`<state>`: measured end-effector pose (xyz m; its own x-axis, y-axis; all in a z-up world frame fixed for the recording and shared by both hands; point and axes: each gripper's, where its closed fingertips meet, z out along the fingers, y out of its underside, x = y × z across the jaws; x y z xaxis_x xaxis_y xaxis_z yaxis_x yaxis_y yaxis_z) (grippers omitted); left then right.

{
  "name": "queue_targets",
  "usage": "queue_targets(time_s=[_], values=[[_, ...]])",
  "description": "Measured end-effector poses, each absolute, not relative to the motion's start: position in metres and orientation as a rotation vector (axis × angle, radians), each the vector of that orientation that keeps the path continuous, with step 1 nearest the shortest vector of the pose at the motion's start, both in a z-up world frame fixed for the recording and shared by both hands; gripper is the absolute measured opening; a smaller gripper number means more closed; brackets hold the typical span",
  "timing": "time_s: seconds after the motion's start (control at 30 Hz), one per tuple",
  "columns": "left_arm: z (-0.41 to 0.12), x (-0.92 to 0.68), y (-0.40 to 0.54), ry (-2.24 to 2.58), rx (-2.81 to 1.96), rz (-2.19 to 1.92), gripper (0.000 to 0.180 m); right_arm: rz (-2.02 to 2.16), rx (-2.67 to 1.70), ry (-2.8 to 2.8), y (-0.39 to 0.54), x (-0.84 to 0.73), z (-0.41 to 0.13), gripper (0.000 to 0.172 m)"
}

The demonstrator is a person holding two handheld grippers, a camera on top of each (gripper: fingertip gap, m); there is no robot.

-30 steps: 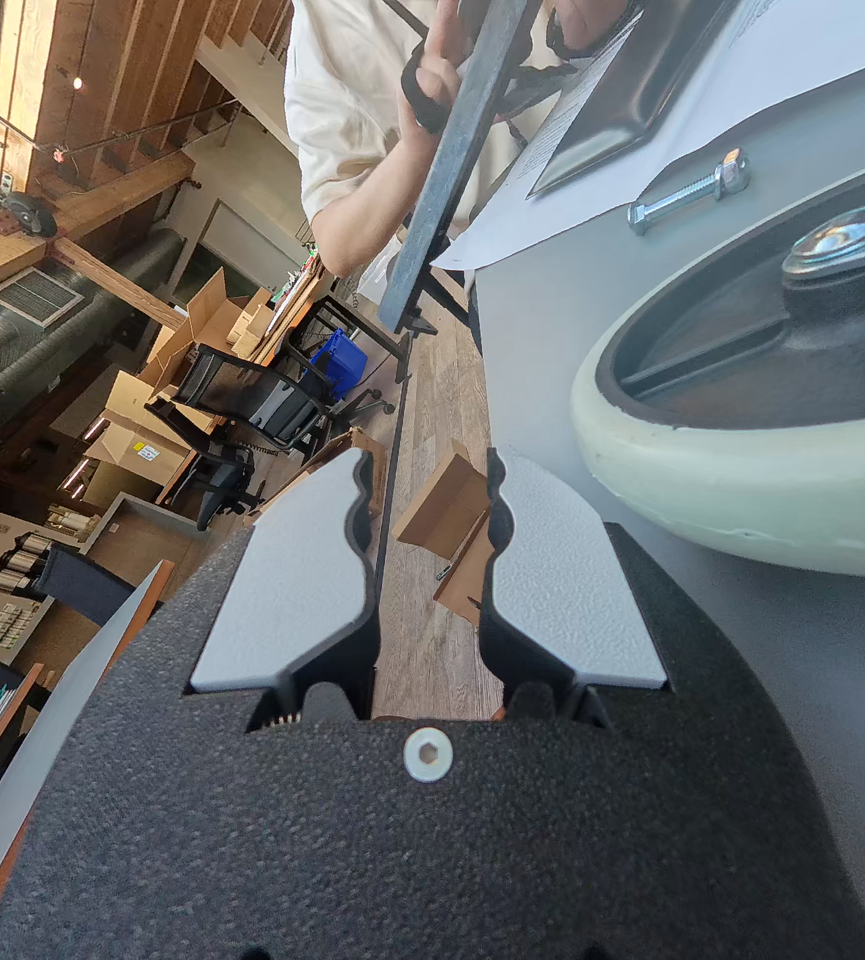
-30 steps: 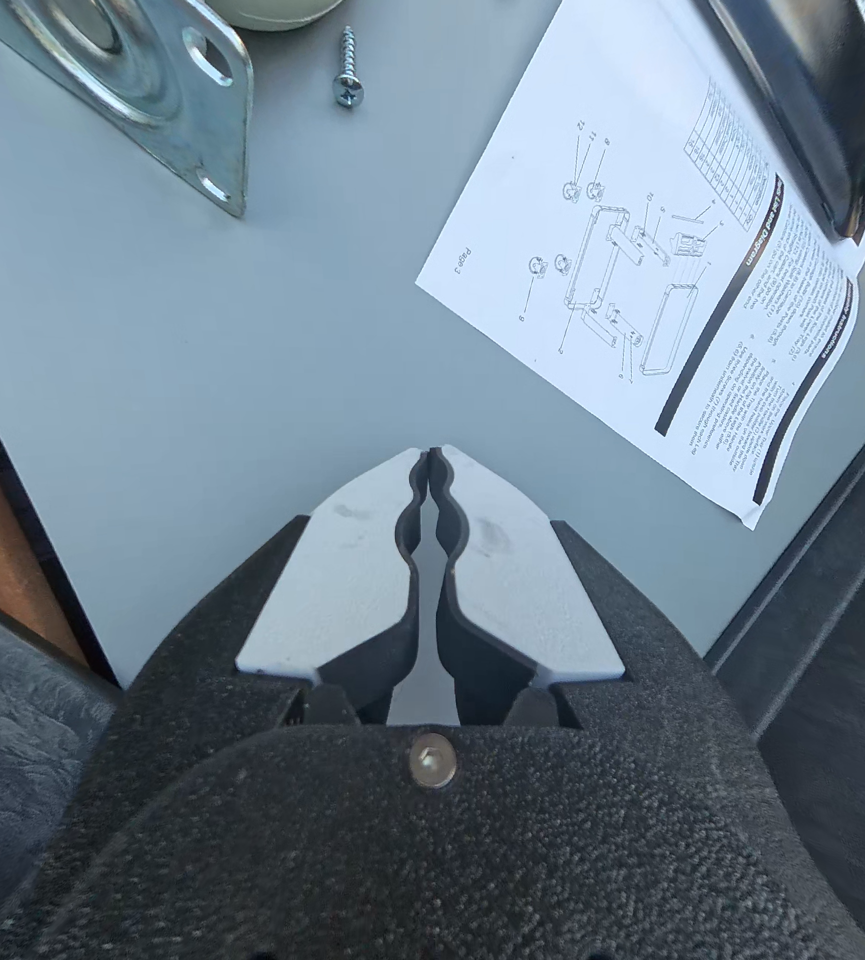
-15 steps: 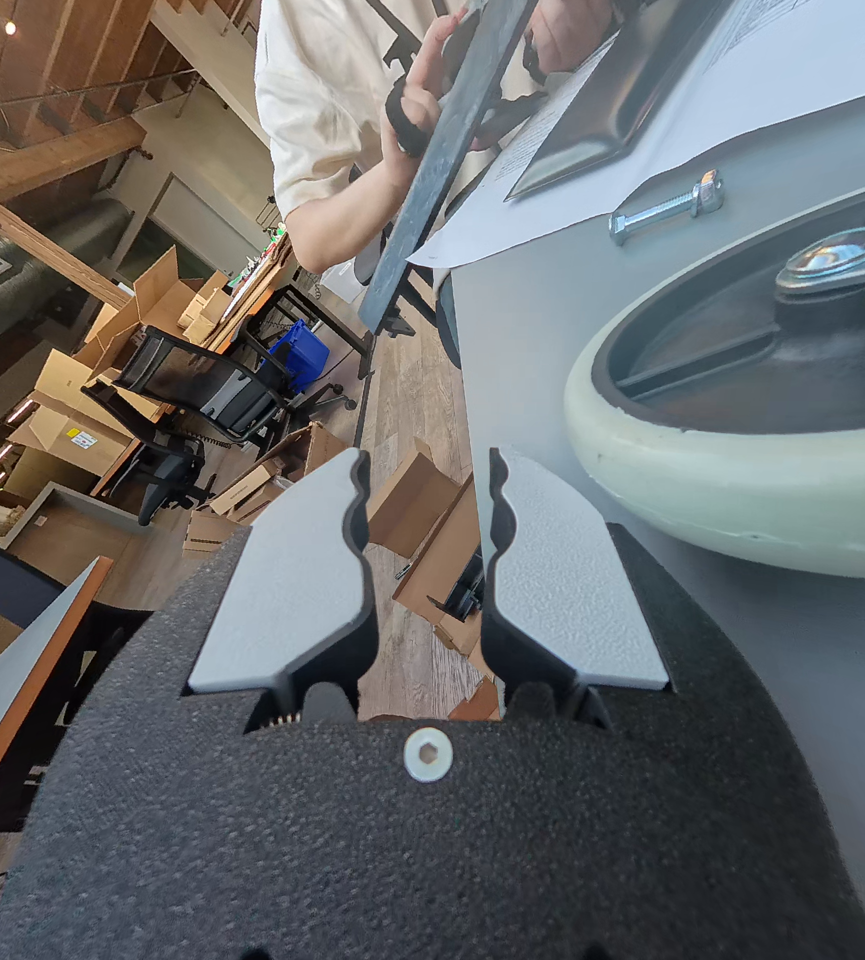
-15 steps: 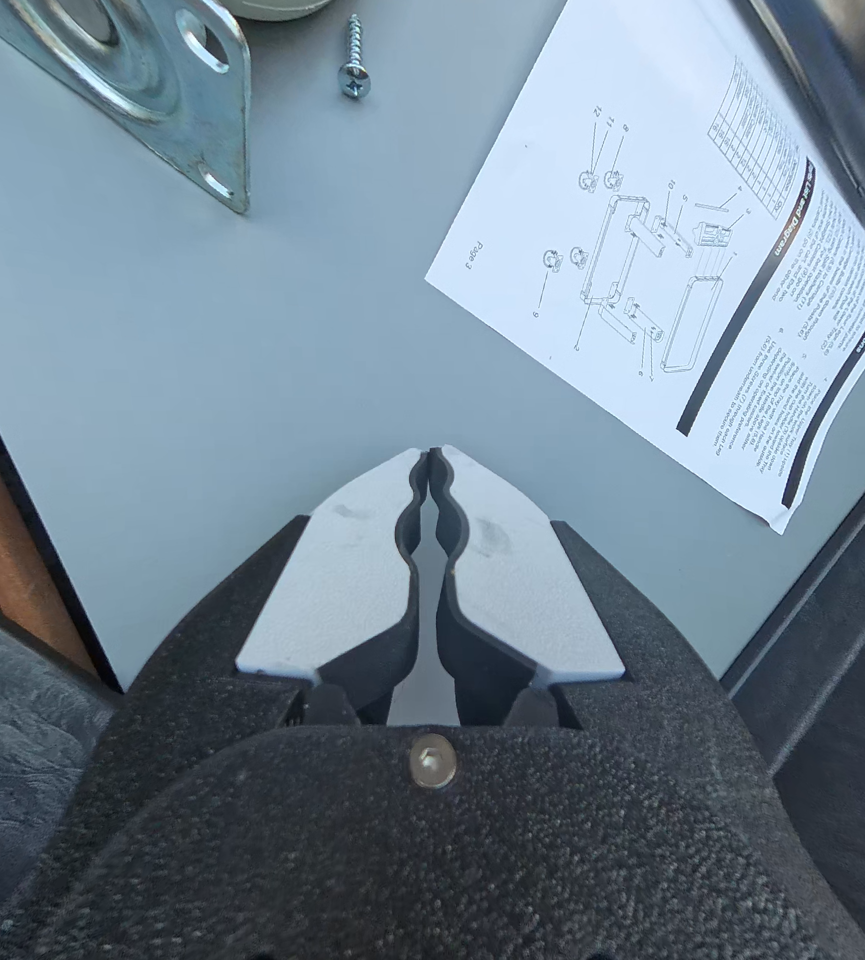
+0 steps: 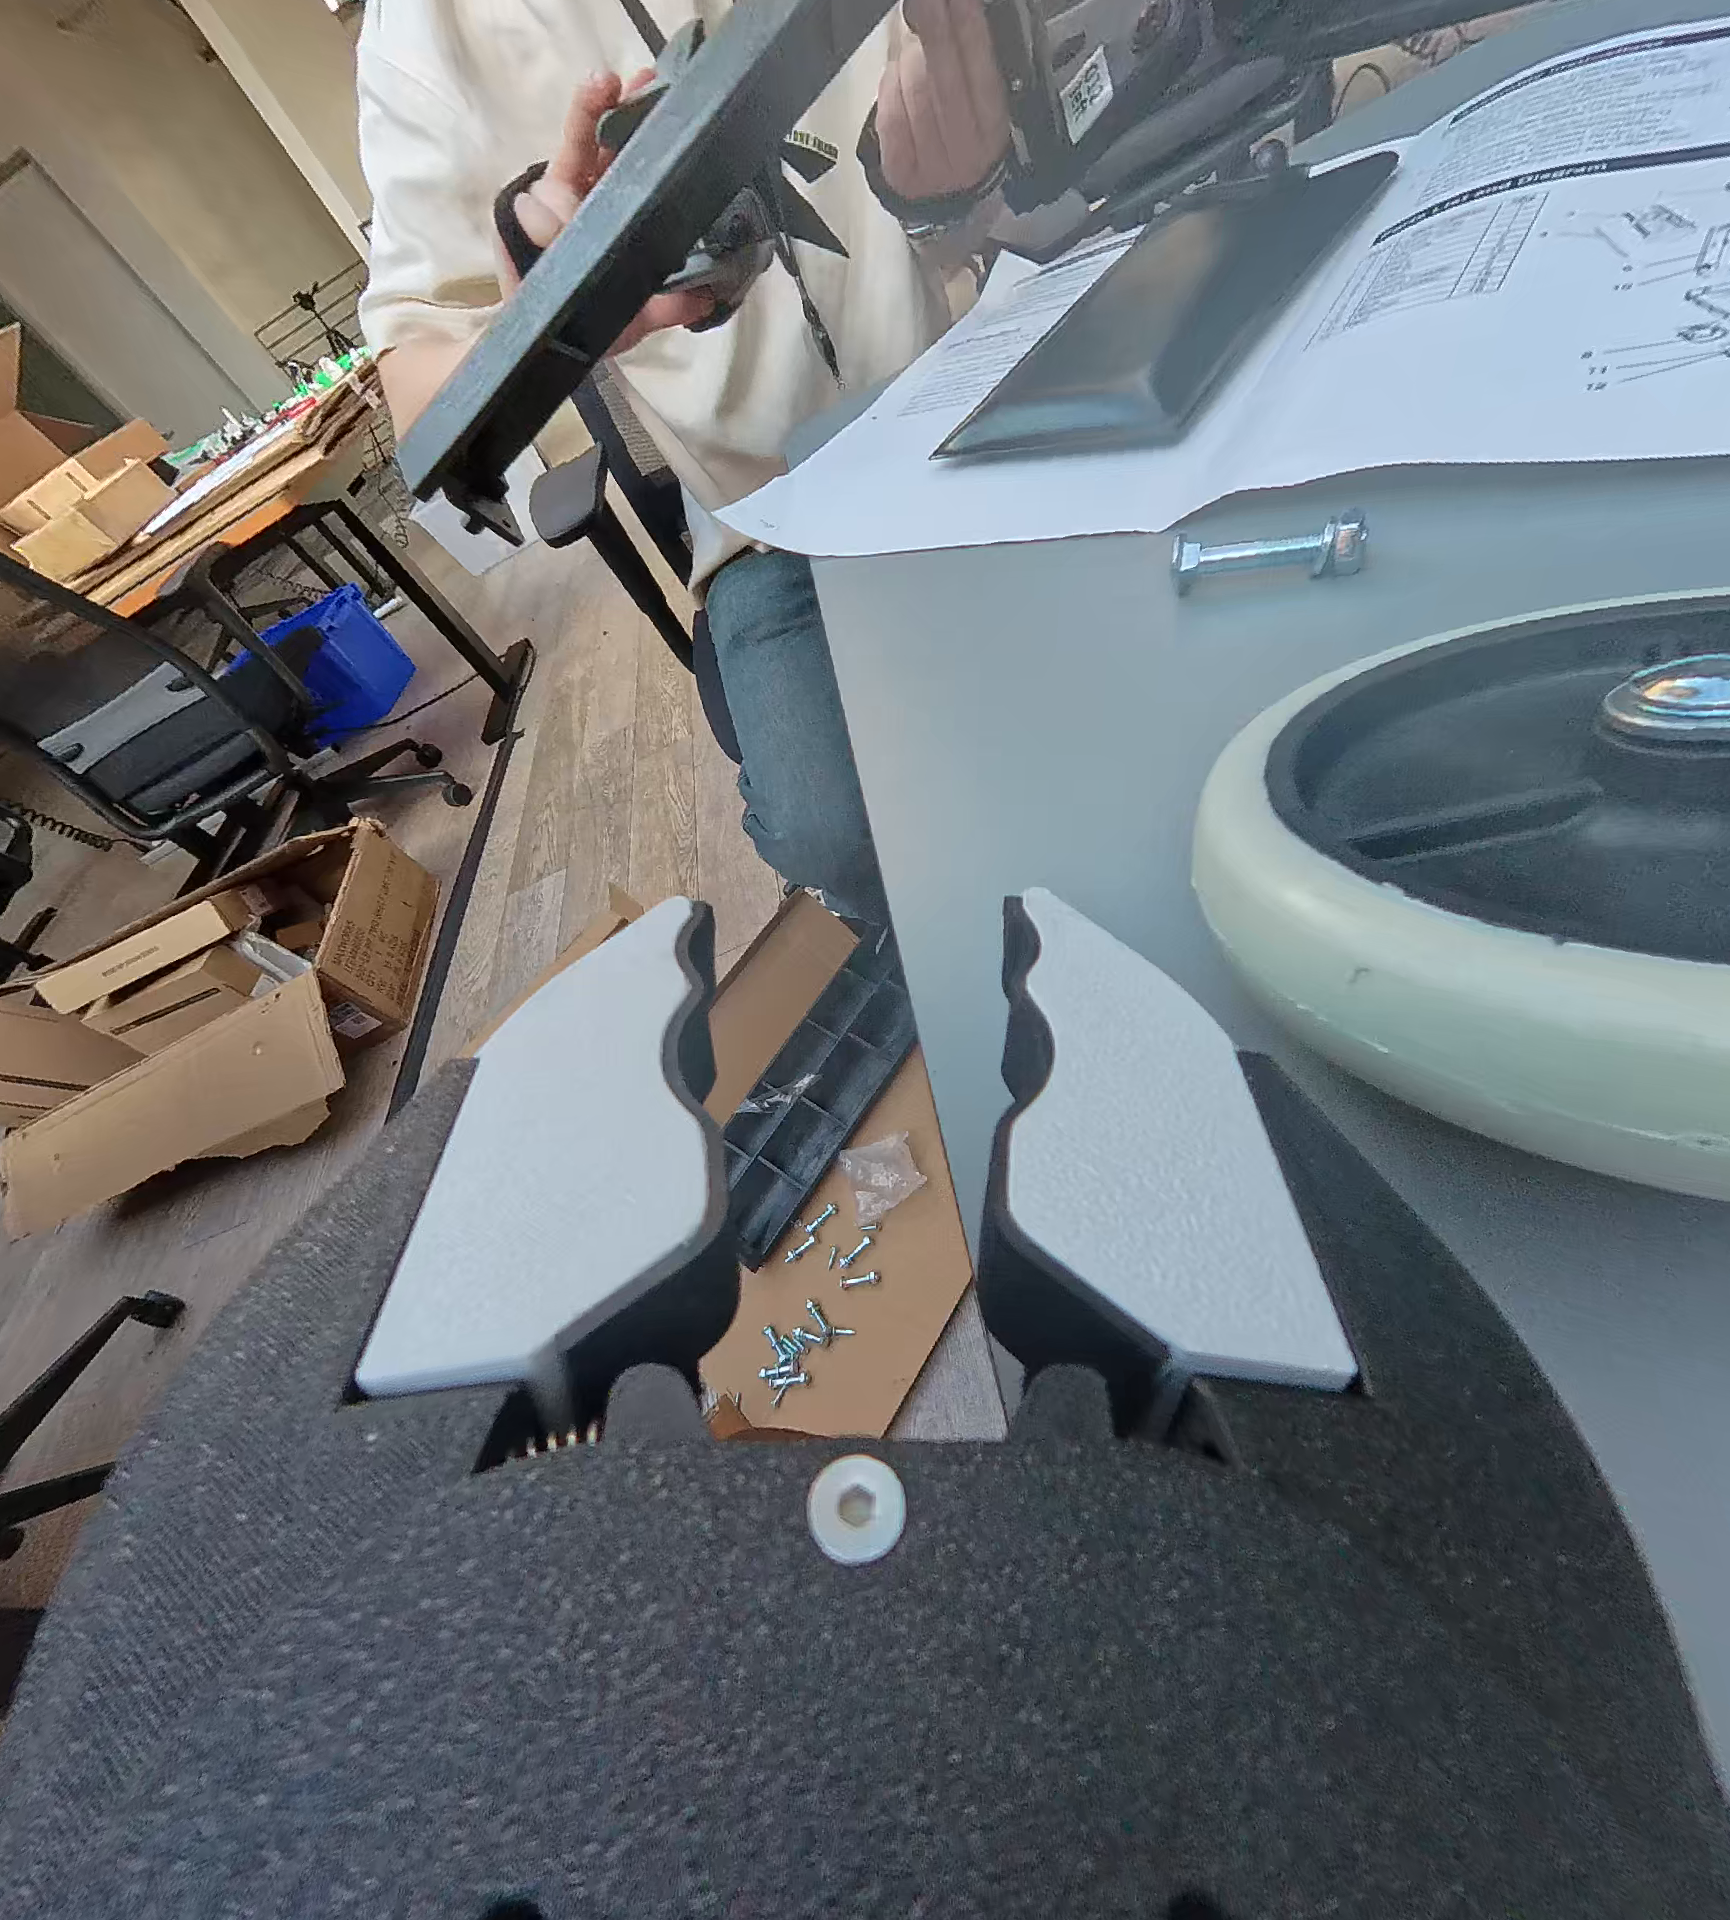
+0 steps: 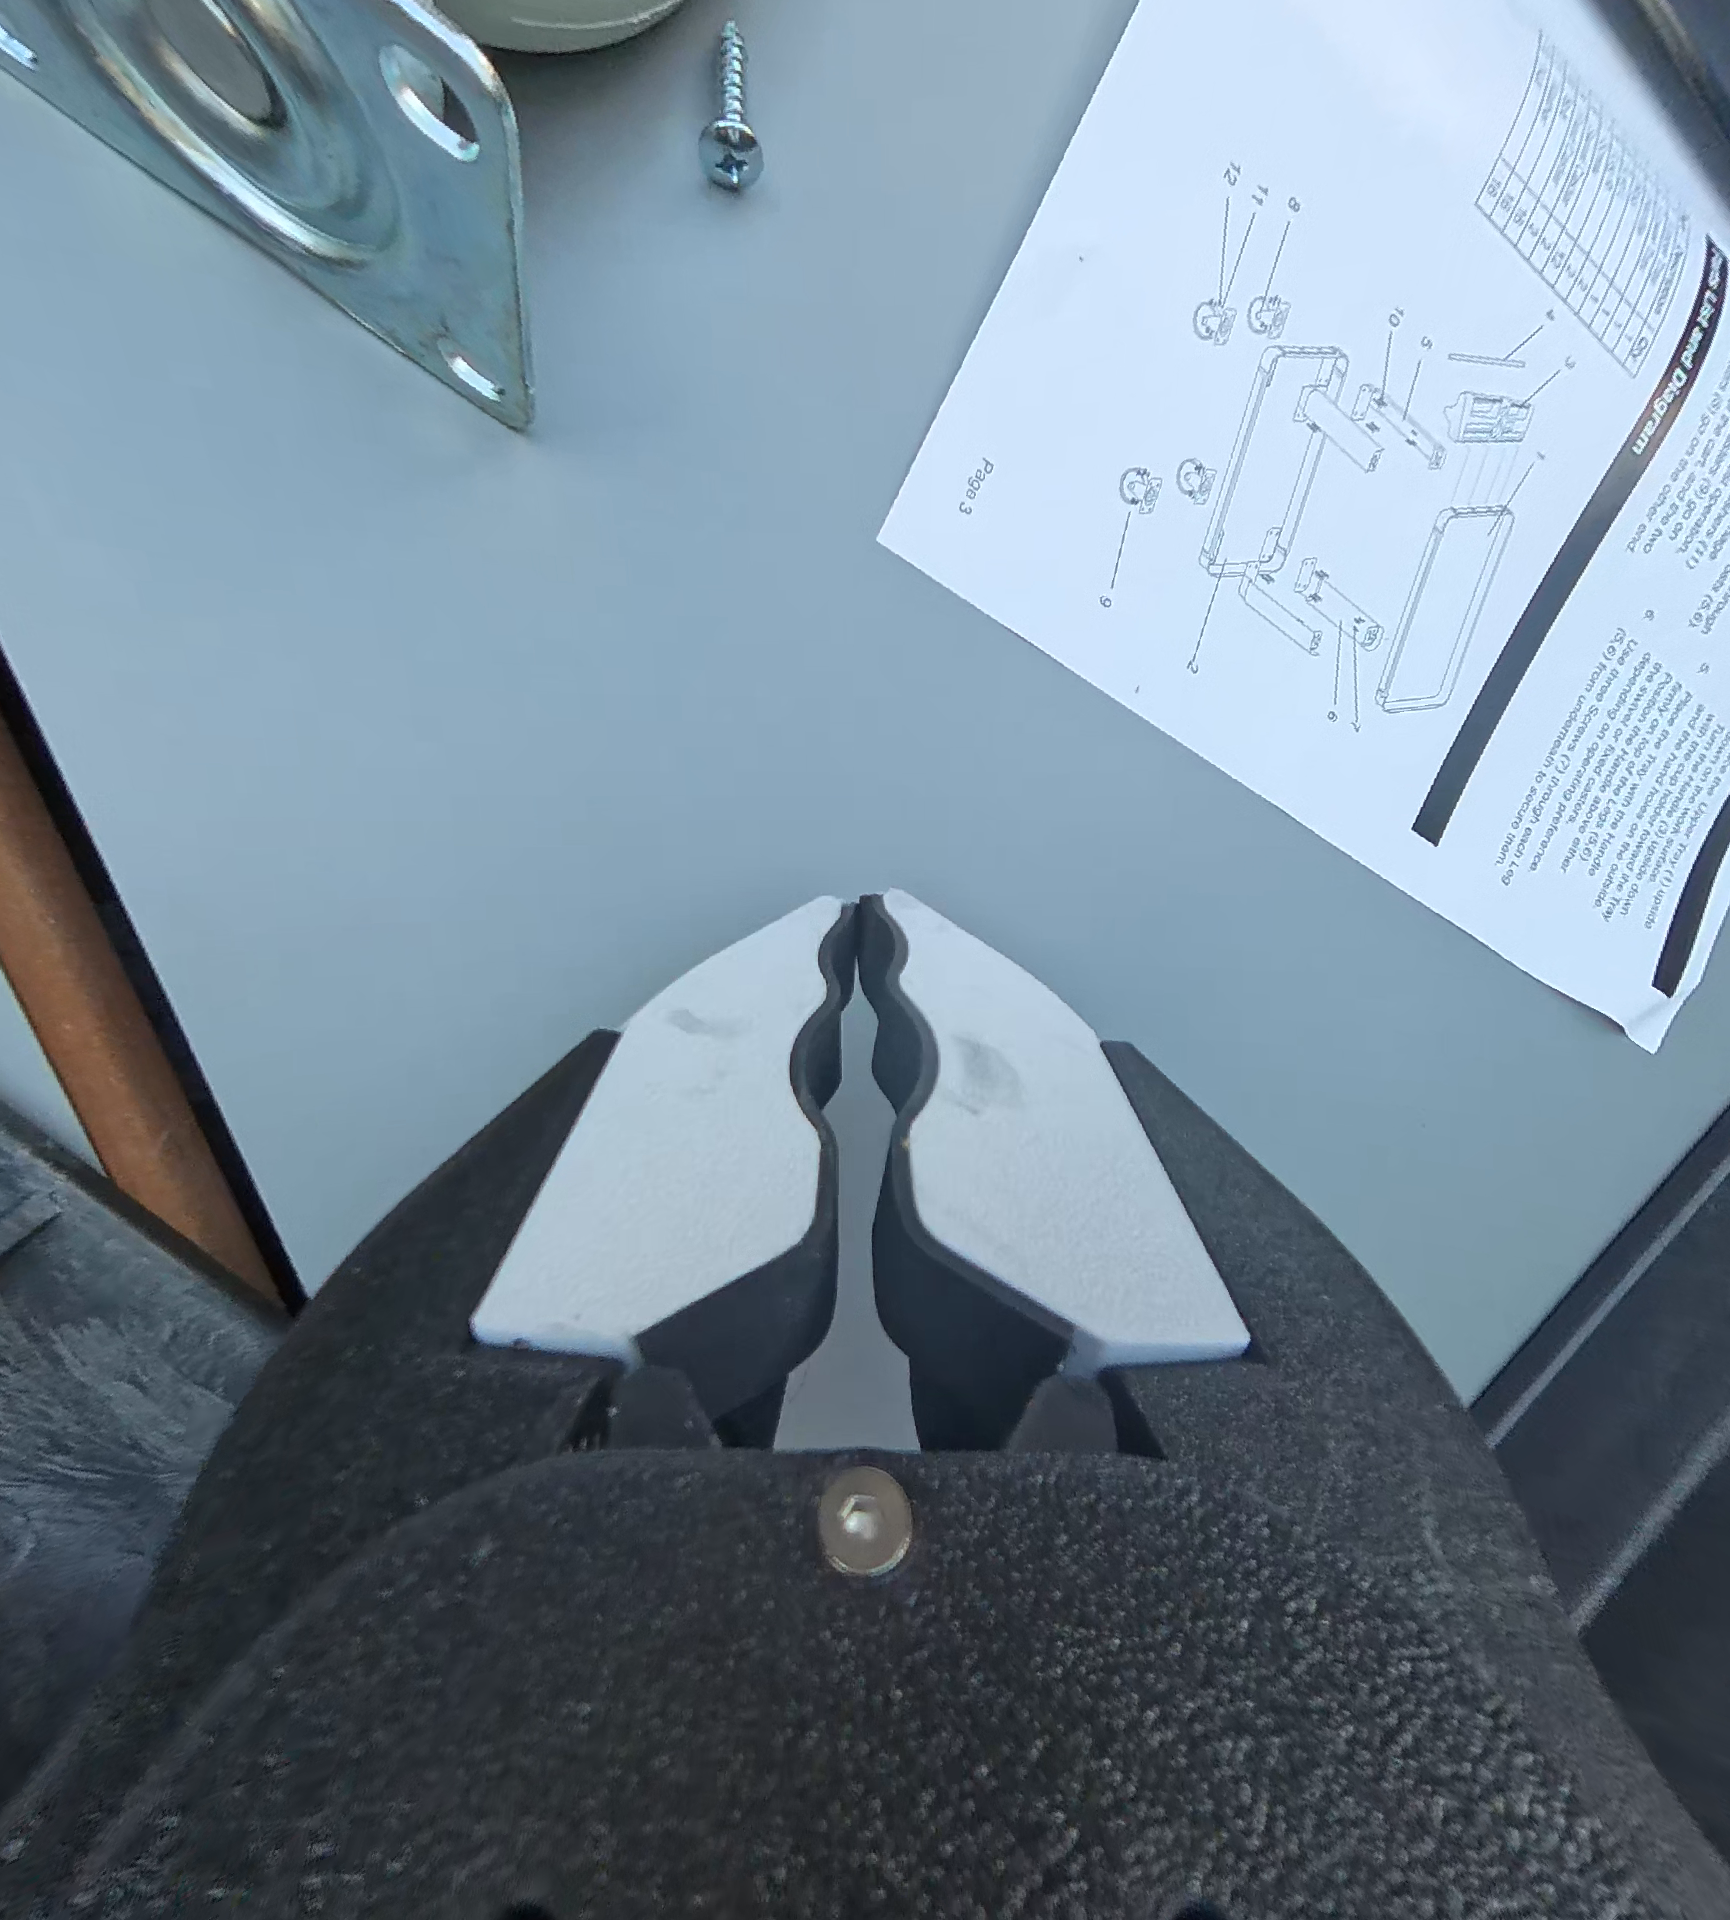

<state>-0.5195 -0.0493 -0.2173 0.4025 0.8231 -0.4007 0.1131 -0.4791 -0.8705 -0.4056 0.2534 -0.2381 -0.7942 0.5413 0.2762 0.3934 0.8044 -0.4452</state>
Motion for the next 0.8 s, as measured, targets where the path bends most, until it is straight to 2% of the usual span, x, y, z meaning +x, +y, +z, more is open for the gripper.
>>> queue_targets(time_s=[0.37, 0.53, 0.7, 0.8], values=[[-0.237, -0.519, -0.074, -0.757, -1.988, 0.994, 0.059, 0.634, -0.684, -2.534, 0.246, -0.388, -0.186, 0.000], [-0.218, -0.494, -0.057, -0.650, -1.972, 0.950, 0.059, 0.731, -0.731, -2.516, 0.245, -0.343, -0.166, 0.007], [-0.170, -0.410, -0.019, -0.385, -1.926, 0.794, 0.059, 0.741, -1.158, -2.199, 0.376, -0.260, -0.154, 0.005], [-0.164, -0.361, 0.001, -0.233, -1.901, 0.675, 0.059, 0.662, -1.422, -1.980, 0.475, -0.210, -0.157, 0.000]])
